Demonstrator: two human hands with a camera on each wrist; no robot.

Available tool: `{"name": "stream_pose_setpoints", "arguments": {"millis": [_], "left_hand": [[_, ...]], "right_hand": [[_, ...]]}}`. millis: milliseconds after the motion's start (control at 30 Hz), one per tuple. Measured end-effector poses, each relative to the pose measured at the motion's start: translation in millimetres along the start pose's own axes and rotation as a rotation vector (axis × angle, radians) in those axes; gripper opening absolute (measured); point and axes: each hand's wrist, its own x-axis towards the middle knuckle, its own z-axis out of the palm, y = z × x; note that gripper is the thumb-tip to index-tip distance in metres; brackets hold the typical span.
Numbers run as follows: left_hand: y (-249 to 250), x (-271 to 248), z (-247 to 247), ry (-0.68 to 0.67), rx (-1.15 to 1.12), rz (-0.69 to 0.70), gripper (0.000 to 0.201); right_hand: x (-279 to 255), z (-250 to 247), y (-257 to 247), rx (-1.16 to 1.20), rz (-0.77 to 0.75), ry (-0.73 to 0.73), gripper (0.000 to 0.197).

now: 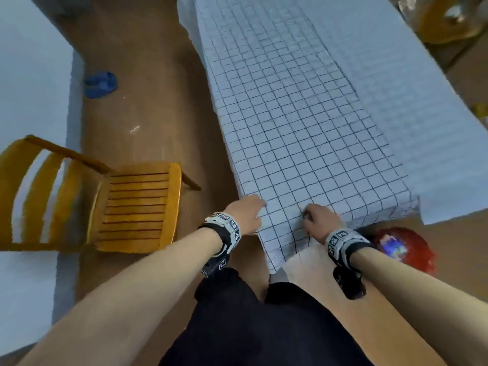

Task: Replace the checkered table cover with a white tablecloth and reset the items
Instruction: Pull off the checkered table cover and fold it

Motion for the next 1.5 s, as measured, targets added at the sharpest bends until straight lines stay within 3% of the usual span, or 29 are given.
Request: {"name": "stream_pose_setpoints", "arguments": {"millis": [233, 367, 433, 533, 633, 867, 1033, 1100, 1267, 1400, 1500], "left_hand": [[-18, 61, 3, -0.164, 0.332, 0.501, 0.05], [-46, 64, 20, -0.184, 0.39, 0.674, 0.049], [-61, 62, 23, -0.155, 0.401, 0.755, 0.053], [-77, 63, 25, -0.128, 0.427, 0.885, 0.055], [-91, 70, 32, -0.095, 0.46, 0.987, 0.061], [-103, 73, 47, -0.004, 0.591, 1.028, 0.074], [-93, 65, 41, -0.03, 0.669, 0.978, 0.075], [-89, 63, 36, -0.058, 0.679, 0.976, 0.076], [-85, 62, 29, -0.1, 0.738, 0.979, 0.078], [-81, 60, 24, -0.135, 0.801, 0.975, 0.081], [-74, 60, 18, -0.196, 0.86, 0.94, 0.085]], "right_hand": [[-36, 53, -16, 0.317, 0.499, 0.158, 0.009], [-63, 115, -48, 0.538, 0.743, 0.195, 0.011], [-66, 148, -63, 0.721, 0.843, 0.172, 0.029], [-62, 187, -85, 0.974, 0.948, 0.177, 0.072], [-43, 218, -98, 1.144, 1.003, 0.249, 0.087], [-9, 255, -105, 1.694, 1.116, 0.663, 0.072], [-25, 260, -116, 1.859, 1.158, 0.935, 0.089], [-41, 248, -128, 1.89, 1.142, 0.967, 0.101], [-84, 230, -153, 1.767, 1.06, 0.88, 0.097], [-107, 211, -173, 1.681, 0.996, 0.866, 0.052], [-123, 187, -190, 1.601, 0.992, 0.878, 0.053]]}}
